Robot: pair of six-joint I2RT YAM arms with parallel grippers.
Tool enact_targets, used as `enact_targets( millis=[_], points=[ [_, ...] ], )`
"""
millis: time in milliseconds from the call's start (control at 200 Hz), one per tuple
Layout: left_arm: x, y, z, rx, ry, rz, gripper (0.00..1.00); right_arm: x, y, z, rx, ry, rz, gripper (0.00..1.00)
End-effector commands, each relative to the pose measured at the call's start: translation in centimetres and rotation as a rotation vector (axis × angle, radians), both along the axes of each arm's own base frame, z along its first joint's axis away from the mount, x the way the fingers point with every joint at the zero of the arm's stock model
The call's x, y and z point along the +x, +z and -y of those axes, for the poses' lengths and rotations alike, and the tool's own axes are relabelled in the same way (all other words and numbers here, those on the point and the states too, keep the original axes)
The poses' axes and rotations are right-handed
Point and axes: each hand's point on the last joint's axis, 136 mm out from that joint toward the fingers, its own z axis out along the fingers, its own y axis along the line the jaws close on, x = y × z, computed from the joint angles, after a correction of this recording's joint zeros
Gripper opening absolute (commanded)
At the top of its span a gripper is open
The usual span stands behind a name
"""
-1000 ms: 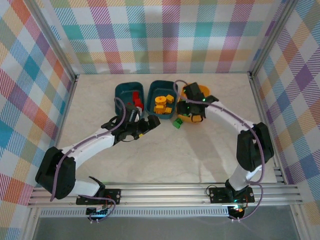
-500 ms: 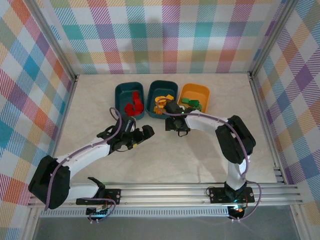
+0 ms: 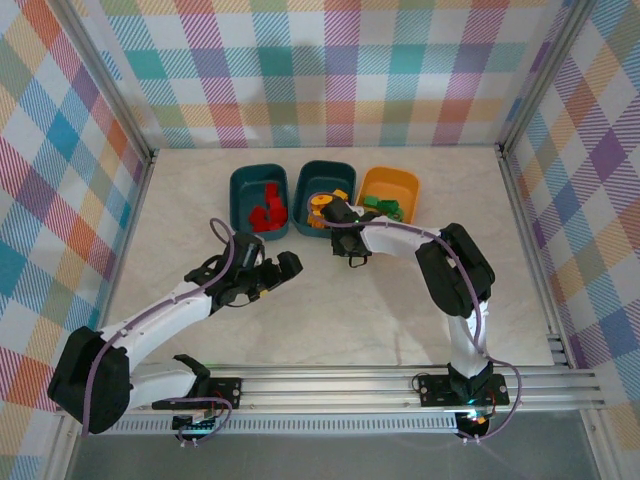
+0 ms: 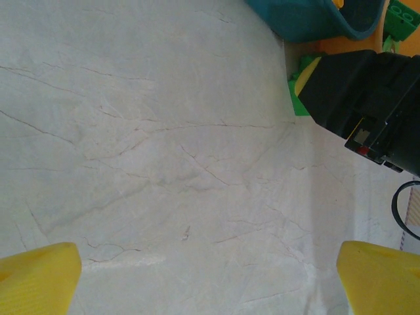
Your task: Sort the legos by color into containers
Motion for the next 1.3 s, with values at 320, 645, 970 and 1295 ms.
enact_targets(
  millis=[320, 645, 970, 1295],
  points=[
    [0.3, -1.0, -0.1, 0.007, -0.009, -0.015, 1.0, -2.3, 4.5, 0.3, 0.092, 0.058, 0.085, 0.35],
    [0.5, -1.6, 0.4, -0.001, -0.017, -0.031, 1.0, -2.7, 4.5, 0.1, 0.08, 0.091, 0.084, 0.28],
    [0.0, -1.5, -0.3, 0.021, -0.015, -0.027, 1.0, -2.1, 0.8, -0.1, -0.049, 0.206, -0.016, 0.35],
    [0.1, -1.7, -0.1, 0.017, -0.014, -0.031, 1.0, -2.1, 0.9, -0.2, -0.049, 0.23, -0.01, 0.2]
  ],
)
